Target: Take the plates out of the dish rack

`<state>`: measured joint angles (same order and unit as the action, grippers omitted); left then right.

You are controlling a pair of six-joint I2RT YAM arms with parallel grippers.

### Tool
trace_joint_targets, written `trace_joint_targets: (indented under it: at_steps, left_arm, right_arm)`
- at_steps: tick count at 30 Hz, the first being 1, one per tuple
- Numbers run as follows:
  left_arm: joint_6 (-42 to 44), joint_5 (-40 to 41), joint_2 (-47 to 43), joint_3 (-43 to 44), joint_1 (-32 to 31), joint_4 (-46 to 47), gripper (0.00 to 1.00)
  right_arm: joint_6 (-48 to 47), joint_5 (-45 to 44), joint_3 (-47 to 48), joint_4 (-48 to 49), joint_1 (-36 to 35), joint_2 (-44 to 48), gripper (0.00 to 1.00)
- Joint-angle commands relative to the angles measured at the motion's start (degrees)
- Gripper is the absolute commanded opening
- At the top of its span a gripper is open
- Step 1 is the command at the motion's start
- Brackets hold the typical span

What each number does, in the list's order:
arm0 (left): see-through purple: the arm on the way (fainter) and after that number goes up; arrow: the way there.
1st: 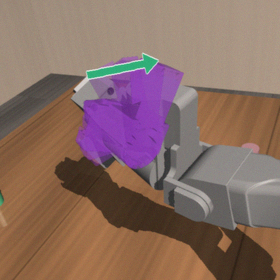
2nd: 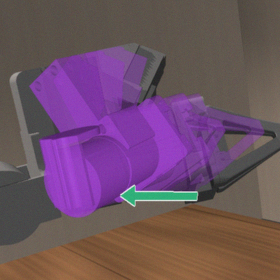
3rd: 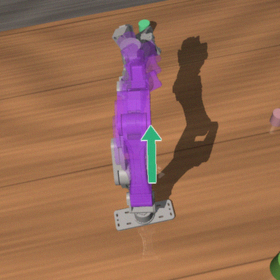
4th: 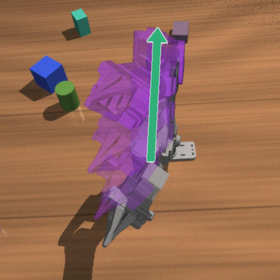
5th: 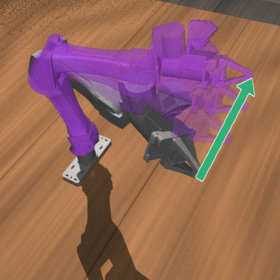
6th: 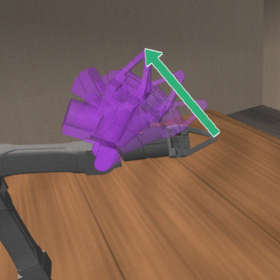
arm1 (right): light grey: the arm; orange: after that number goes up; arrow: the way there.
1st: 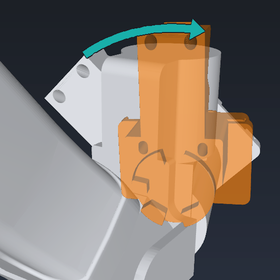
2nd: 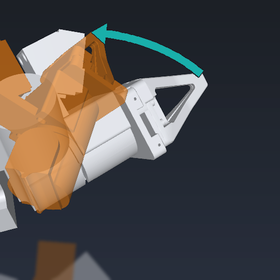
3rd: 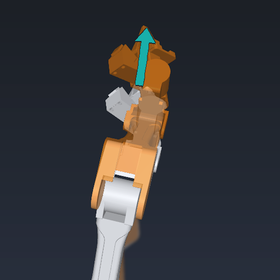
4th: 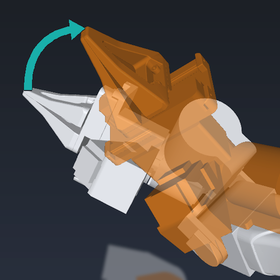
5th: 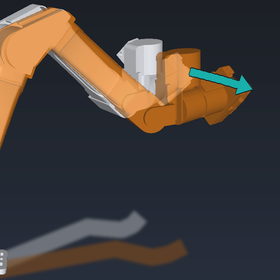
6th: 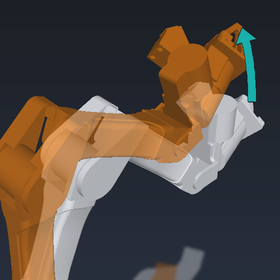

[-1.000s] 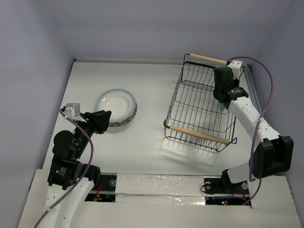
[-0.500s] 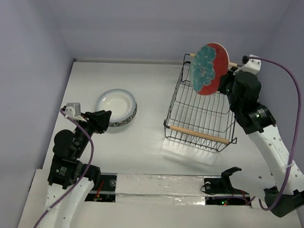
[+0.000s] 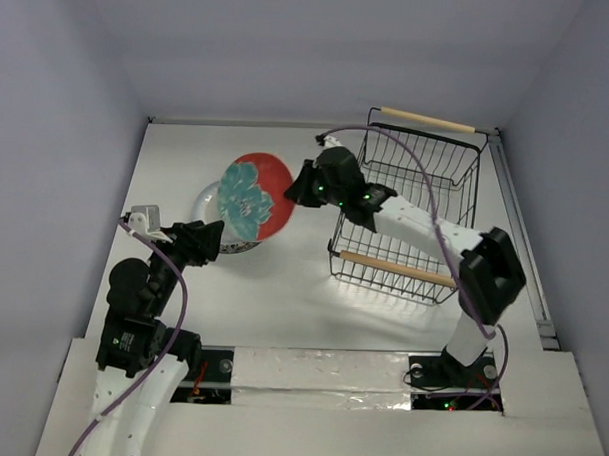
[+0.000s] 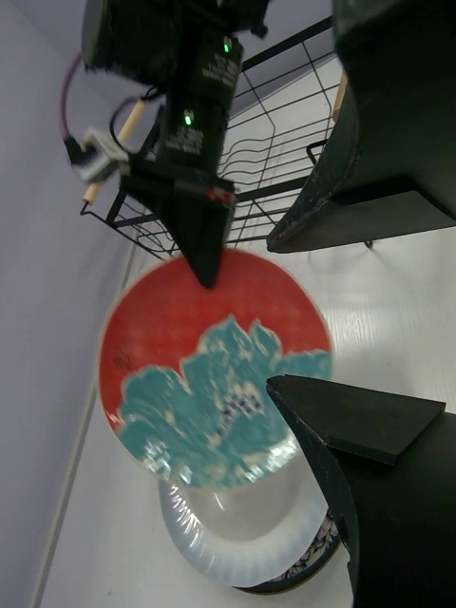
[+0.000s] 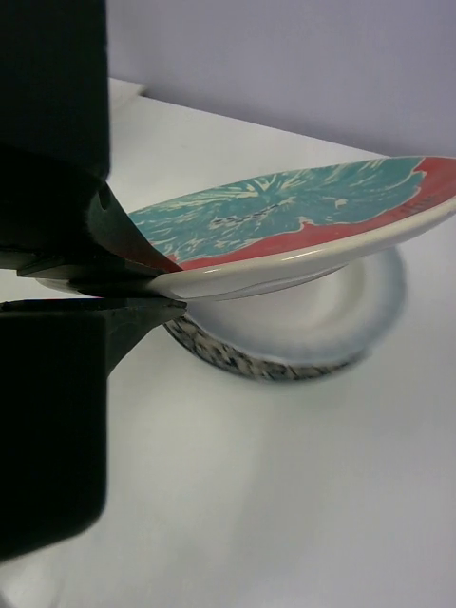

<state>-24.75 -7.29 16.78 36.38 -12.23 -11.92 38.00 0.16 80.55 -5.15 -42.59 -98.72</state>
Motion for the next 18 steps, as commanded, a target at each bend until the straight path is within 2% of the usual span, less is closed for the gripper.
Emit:
trace_joint_targets:
  at_steps: [1,8,14,18]
  left_arm:
    - [-0.12,2.28,-1.31,1.41,0.45,0.76,0.51]
    - [-0.03,1.23,-1.04,1.15,0.45,1.20,0.52]
    - [-0.03,0.70,-1.04,1.06,0.45,1.46,0.52]
    - [-0.03,0.43,-1.04,0.97,0.45,1.55,0.52]
  right_arm:
    - [8.14,5.64,10.84,15.27,-1.52,-2.24,0.00]
    - [14.64,8.79,14.90,18.76,-3.55,-13.24,0.00]
    - [18.95,8.89,15.60,20.62,-3.55,-18.00,0.00]
    - [19.31,9.15,16.21,19.83,-3.55,-19.93,0.05]
